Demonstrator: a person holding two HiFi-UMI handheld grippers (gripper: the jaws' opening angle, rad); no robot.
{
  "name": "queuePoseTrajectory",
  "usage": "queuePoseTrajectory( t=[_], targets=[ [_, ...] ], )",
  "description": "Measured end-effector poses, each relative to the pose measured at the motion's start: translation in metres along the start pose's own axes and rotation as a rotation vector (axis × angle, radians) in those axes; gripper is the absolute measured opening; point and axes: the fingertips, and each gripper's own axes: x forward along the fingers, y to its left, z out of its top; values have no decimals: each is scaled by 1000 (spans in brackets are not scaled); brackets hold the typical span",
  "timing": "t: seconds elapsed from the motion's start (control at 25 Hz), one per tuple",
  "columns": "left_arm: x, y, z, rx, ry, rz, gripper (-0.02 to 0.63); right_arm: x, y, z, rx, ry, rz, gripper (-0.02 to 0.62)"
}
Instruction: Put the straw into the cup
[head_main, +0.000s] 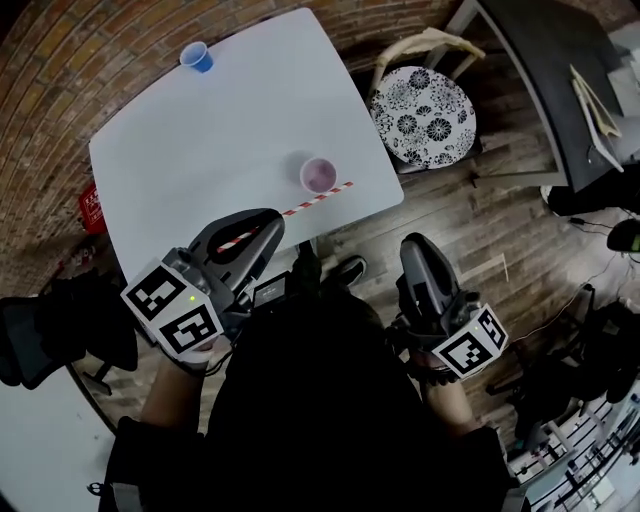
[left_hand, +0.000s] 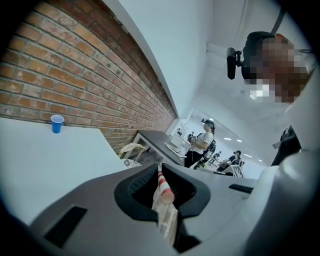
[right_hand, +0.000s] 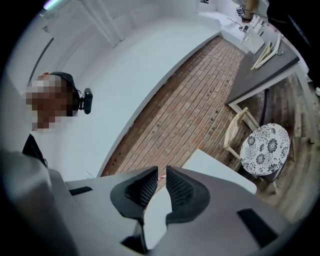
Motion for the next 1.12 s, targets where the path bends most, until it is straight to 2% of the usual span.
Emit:
queuePoseTrajectory(
  t=[0.32,0.56,0.72,0.96,1.12],
  targets=[
    [-1,35,0,-19,19,1,38,29,-6,-13,10,33,-35,64],
    [0,59,-2,23,68,26,38,51,-6,-23,4,68,-58,64],
    [-1,78,-2,9,71,12,38,69,-6,-32,-3,90,-82,64],
    [0,100,-5,62,110,-1,38,93,-4,-40,-33,112,-118,64],
    [3,111,-10,56,140,-24,38,107,0,-47,-31,103,-122,64]
  ],
)
